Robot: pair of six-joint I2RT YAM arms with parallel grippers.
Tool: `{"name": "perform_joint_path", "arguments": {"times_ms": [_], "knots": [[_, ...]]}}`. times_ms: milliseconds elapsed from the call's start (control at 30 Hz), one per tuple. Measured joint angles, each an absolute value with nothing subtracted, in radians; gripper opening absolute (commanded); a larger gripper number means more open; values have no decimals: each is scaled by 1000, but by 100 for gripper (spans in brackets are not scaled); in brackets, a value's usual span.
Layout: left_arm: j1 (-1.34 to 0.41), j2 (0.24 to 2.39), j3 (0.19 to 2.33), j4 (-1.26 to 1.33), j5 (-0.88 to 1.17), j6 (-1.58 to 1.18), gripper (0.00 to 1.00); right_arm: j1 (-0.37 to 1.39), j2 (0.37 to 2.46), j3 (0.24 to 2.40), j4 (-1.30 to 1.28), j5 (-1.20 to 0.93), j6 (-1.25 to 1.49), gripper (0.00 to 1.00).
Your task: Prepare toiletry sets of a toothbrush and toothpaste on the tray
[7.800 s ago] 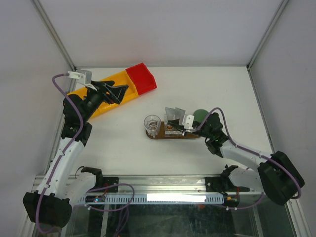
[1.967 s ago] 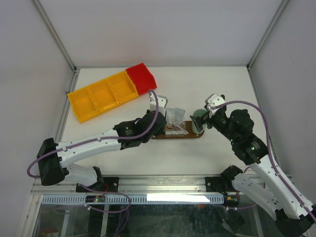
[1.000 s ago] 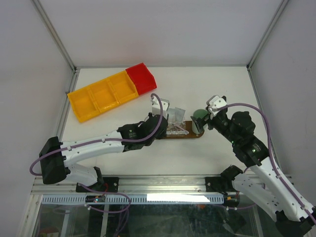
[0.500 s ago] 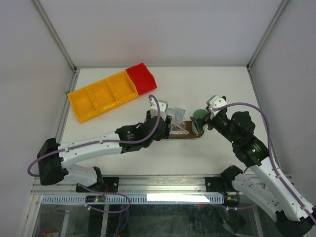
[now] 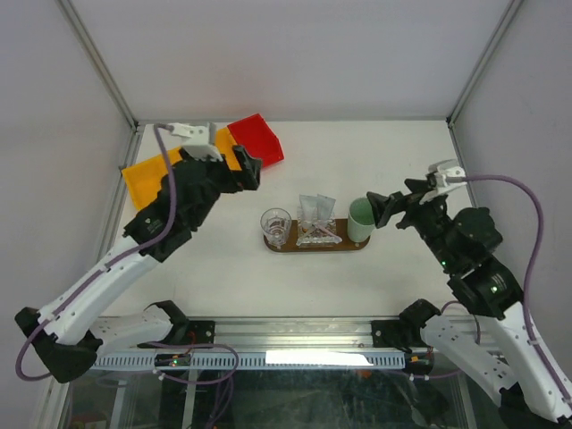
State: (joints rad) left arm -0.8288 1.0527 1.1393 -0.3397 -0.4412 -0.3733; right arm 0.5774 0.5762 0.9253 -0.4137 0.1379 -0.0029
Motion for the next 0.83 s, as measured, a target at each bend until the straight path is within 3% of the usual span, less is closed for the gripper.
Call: {"name": "perform_joint_path", "arguments": {"times_ms": [133,500,833], "knots": [[-698,960,1162,-340,-442,-307,99,577,496,1007,-472,216,56,100],[-692,678,1198,-325,-445,-262,99,577,410,1107,-542,308,154,100],[-692,618,1193,-329,-470,-270,99,577,414,1113,-545,327,187,100]]}}
